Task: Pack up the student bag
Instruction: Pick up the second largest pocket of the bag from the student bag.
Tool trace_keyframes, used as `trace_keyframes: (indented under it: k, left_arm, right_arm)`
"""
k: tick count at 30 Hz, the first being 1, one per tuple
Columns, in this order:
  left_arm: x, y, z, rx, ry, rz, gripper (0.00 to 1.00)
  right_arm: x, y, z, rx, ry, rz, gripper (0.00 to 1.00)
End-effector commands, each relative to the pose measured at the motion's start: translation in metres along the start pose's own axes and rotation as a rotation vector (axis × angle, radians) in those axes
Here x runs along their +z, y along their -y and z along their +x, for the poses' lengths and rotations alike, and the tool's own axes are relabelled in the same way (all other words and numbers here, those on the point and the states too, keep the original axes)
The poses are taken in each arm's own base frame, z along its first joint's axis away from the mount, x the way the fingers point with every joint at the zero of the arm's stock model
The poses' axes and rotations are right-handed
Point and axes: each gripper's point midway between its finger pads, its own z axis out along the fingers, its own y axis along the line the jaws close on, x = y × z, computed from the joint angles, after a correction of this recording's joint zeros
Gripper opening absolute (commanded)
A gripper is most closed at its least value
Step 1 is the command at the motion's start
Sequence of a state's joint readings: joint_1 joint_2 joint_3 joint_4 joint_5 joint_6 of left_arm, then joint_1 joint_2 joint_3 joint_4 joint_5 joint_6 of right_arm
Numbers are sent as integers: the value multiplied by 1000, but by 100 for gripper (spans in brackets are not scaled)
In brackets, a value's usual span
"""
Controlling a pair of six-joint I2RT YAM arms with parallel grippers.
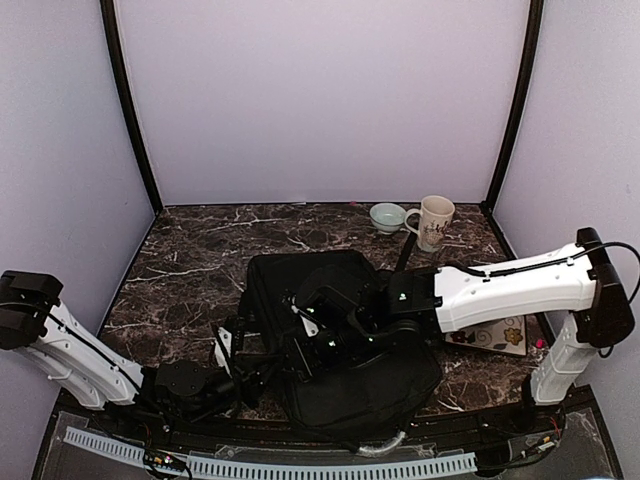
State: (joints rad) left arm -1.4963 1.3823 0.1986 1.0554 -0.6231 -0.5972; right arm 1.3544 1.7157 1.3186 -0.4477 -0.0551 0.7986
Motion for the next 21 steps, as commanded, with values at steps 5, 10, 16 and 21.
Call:
trace_keyframes:
  k: [5,10,16,21]
  left_arm:
    - [-2,24,-27,-7,88,78,0]
    - [-4,32,-29,35,108,111,0]
    - [-5,47,-26,75,121,153,0]
    - [-8,57,-28,116,145,154,0]
  right_arm:
    - [-28,45,19,166,-25,130,45]
    - [-29,50,39,224,-84,125,45]
    - [-15,55,31,204,-66,168,49]
    - [-30,67,0,166,56,246,54]
